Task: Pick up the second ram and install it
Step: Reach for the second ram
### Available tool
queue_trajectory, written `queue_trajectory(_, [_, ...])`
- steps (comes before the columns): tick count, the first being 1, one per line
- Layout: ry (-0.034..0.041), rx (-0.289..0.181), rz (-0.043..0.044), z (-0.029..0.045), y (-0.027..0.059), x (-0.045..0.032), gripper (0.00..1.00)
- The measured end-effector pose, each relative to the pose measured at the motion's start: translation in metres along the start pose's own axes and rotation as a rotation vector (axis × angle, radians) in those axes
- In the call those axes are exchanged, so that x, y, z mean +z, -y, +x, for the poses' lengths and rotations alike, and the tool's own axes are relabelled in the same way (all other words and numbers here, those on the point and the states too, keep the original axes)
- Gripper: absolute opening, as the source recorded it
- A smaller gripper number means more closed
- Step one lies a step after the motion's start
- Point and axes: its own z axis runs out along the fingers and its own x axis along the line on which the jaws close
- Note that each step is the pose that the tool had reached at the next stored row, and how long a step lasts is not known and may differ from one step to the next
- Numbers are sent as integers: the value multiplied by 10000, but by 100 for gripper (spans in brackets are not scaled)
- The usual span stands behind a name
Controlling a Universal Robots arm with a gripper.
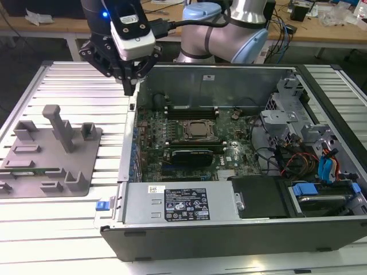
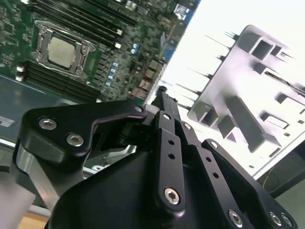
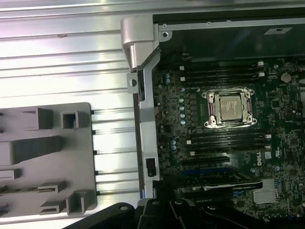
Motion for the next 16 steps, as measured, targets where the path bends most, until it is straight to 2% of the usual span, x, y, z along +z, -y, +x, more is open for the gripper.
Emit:
queue_trajectory(1, [-1, -1, 0, 46, 4, 0, 8])
queue_trajectory(5, [1, -1, 11, 142, 10, 7, 8])
queue_trajectory(8, [0, -1, 11, 265, 19, 6, 8])
queue_trajectory(16, [0, -1, 11, 418, 31, 15, 8])
